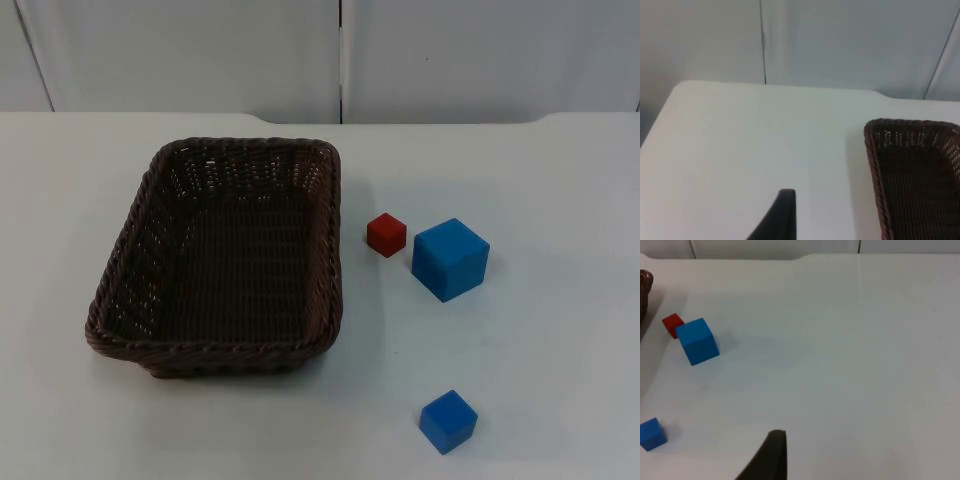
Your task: Pick up the basket with the left hand and place the largest block into the basket with the right hand.
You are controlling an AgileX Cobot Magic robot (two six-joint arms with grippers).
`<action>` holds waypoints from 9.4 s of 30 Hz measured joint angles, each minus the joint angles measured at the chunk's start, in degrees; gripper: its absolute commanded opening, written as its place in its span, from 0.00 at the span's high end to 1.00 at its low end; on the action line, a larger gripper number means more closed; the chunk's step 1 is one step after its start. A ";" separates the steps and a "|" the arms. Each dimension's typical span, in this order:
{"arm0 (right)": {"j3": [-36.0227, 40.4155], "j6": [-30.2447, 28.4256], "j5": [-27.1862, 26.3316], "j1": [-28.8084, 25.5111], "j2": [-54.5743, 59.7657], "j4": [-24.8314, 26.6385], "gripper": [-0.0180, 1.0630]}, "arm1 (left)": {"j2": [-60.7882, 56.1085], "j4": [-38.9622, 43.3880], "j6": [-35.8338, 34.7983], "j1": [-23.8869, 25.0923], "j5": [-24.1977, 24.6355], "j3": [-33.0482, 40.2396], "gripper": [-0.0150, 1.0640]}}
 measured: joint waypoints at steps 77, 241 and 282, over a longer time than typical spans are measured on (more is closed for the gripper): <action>0.00 0.00 0.00 0.00 0.00 0.00 0.01 | 70.99 -16.50 16.37 -5.11 -6.53 -24.25 0.09; -0.97 0.00 -1.16 0.00 0.11 -2.12 0.01 | 58.63 -32.57 20.81 -6.95 2.51 -8.61 0.99; -16.54 -0.62 -19.37 0.00 48.34 1.01 0.01 | 58.63 -34.28 20.81 -6.95 3.50 -8.61 0.99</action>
